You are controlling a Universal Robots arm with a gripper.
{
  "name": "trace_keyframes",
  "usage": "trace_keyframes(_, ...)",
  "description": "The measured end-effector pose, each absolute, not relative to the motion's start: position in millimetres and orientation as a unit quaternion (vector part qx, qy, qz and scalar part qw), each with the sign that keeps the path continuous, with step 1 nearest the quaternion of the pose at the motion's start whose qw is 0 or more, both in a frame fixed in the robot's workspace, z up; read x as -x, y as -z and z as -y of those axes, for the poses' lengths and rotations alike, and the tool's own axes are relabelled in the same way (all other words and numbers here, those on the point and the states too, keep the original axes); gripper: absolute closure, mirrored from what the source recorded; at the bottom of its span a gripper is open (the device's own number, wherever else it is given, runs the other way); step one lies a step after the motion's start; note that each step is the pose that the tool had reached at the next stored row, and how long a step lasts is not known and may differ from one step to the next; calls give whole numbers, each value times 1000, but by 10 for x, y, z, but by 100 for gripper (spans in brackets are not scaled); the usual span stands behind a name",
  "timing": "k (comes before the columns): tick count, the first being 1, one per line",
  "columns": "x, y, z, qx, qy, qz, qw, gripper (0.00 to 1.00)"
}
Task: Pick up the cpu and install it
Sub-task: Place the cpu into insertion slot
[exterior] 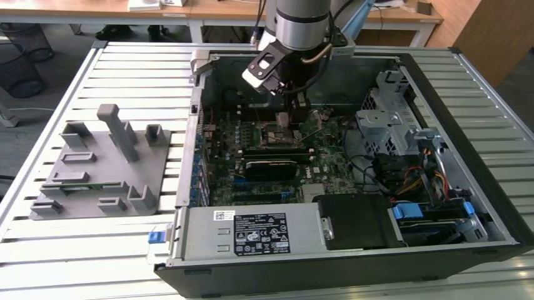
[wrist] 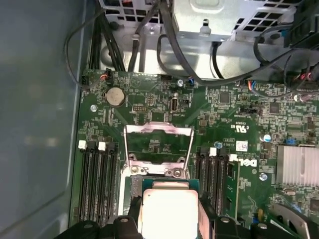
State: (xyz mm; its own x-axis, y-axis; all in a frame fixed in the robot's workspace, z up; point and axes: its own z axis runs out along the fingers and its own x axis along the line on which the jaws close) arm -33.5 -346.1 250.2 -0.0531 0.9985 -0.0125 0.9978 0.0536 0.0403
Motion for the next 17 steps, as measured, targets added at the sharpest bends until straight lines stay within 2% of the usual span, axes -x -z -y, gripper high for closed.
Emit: trace_keyframes(17,429,-2321,3402,-689,-9,-725,20,47)
